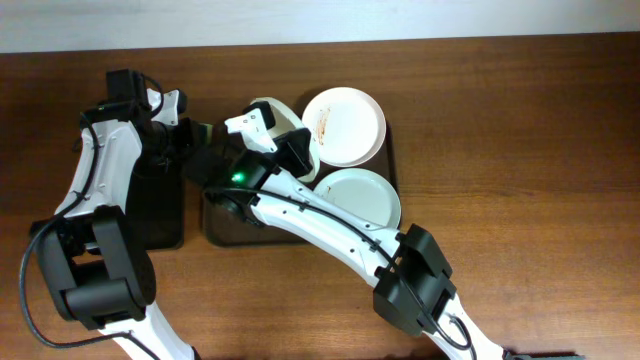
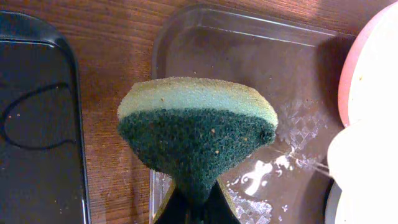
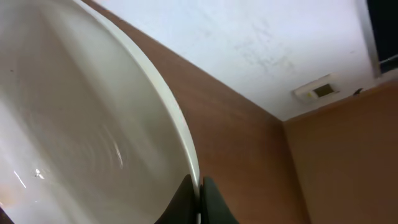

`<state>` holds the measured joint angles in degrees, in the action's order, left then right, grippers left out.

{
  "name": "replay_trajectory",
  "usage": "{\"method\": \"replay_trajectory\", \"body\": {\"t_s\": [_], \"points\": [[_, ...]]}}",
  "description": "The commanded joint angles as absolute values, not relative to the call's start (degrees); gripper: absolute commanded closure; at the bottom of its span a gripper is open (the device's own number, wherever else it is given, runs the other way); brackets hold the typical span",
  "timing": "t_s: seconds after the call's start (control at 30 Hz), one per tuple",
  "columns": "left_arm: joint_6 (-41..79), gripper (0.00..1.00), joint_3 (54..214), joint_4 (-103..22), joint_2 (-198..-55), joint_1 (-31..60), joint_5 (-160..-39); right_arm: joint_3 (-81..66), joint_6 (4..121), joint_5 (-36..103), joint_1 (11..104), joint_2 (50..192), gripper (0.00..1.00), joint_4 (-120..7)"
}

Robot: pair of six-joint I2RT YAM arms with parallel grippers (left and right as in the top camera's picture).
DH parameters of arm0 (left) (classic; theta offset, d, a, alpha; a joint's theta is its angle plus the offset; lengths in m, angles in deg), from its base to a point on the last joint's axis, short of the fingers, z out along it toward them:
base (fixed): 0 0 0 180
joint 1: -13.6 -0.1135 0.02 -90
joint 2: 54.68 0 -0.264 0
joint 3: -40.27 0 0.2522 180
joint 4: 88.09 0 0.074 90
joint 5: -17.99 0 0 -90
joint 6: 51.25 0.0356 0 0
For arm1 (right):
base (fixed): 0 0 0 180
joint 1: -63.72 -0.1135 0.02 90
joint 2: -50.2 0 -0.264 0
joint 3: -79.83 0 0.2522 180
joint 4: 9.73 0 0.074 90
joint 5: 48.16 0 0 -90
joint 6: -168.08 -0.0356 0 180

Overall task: Clean dirty plates on tray and stack at the side
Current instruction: 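Lift the white plate with right gripper and carry it right, then lower the white plate onto the table and release it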

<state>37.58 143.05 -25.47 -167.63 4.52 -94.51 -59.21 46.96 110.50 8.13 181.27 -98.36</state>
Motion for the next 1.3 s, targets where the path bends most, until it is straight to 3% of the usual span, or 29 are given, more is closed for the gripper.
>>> {"method": "replay_trajectory", "body": {"t_s": [0.0, 0.27, 0.37, 0.5, 0.67, 0.83, 1.07, 1.27], "points": [[37.03, 0.99, 144.14, -25.40, -167.50, 4.44, -94.73, -60.61, 45.57, 114.59, 7.84, 179.45, 0.96, -98.54], [37.01, 0.99, 144.14, -25.38, -167.50, 4.44, -94.73, -60.61, 45.35, 113.17, 7.93, 179.45, 0.96, -98.54], [37.01, 0.99, 144.14, -25.14, -167.50, 4.44, -94.86, -60.61, 44.47, 100.23, 10.51, 178.16, 0.96, -99.79], [37.05, 0.99, 144.14, -23.81, -167.50, 5.92, -95.38, -60.61, 44.58, 77.87, 22.07, 170.86, 0.96, -101.32], [37.05, 0.99, 144.14, -23.46, -167.50, 12.89, -94.46, -60.61, 50.18, 55.97, 45.63, 159.89, 0.96, -102.19], [37.01, 0.99, 144.12, -23.52, -167.50, 17.83, -89.98, -60.56, 59.05, 34.13, 66.29, 159.30, 0.96, -105.03], [37.01, 0.99, 144.12, -24.81, -167.50, 20.63, -88.67, -50.44, 63.29, 33.54, 79.97, 160.20, 0.96, -105.66], [37.01, 0.99, 144.12, -25.86, -167.50, 20.63, -88.67, -31.73, 62.70, 34.44, 86.38, 160.20, 0.96, -93.95]]}}
